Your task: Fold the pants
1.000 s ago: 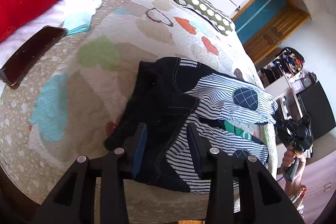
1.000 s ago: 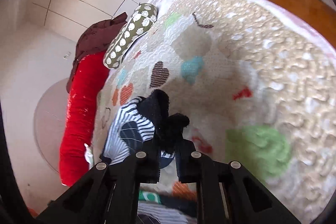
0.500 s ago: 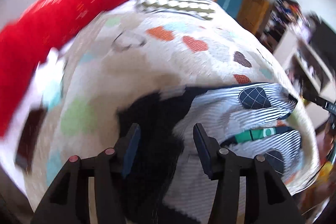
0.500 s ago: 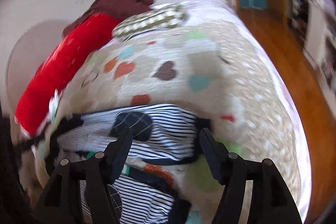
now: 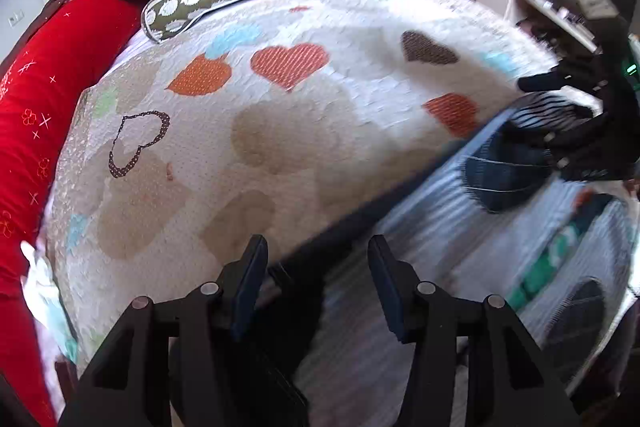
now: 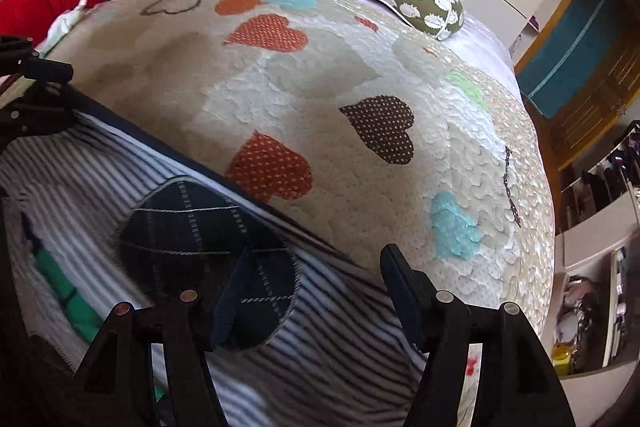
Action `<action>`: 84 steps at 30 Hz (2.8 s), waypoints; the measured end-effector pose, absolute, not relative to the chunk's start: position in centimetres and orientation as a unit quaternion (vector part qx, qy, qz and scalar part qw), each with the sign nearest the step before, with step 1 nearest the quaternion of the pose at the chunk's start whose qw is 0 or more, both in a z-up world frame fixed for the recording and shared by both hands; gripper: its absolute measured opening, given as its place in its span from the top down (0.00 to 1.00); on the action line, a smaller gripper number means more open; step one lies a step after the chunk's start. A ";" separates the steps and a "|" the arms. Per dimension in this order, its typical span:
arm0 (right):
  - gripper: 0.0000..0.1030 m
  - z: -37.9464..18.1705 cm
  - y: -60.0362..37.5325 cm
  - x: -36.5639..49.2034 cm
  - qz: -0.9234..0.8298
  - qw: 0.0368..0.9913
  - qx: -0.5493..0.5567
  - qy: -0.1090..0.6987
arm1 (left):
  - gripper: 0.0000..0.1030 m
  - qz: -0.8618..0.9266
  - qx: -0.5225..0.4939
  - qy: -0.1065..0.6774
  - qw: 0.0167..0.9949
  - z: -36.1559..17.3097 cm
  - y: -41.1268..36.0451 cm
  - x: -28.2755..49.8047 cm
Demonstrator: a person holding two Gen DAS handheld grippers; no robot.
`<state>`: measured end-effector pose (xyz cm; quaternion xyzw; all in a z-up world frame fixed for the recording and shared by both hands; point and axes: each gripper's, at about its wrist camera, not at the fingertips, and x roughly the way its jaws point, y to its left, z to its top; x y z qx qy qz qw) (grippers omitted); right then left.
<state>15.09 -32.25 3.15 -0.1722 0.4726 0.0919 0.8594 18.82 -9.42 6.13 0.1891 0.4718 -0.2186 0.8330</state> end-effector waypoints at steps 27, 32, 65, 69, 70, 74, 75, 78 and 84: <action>0.95 5.4 -30.7 -9.7 0.149 0.888 0.049 0.431 | 0.91 -0.225 0.023 0.471 0.853 7.5 -1.9 -0.7; 0.92 2.6 -30.5 -12.4 0.124 0.880 0.049 0.455 | 0.90 -0.224 0.003 0.502 0.836 5.5 -1.1 -2.3; 0.90 5.2 -41.4 -8.6 0.022 0.900 0.254 0.353 | 0.53 -0.051 -0.018 0.471 0.880 4.1 2.9 5.6; 0.88 4.3 -45.1 -10.4 -0.024 0.884 0.315 0.345 | 0.52 -0.054 -0.037 0.474 0.878 4.0 3.4 5.9; 0.85 3.9 -46.1 -11.3 -0.022 0.878 0.340 0.336 | 0.52 -0.054 -0.037 0.474 0.878 4.0 3.4 5.8; 0.25 3.2 -47.0 -13.6 0.029 0.865 0.406 0.294 | 0.51 -0.050 -0.032 0.472 0.879 4.0 3.1 5.8; 0.25 2.9 -46.6 -13.6 0.045 0.861 0.411 0.297 | 0.50 -0.050 -0.033 0.473 0.879 4.0 3.1 5.8; 0.25 1.8 -44.9 -12.1 0.070 0.849 0.402 0.335 | 0.48 -0.045 -0.033 0.475 0.878 4.0 3.0 5.9; 0.30 1.7 -41.0 -8.8 0.086 0.861 0.353 0.355 | 0.47 -0.039 -0.029 0.475 0.878 3.9 2.8 6.0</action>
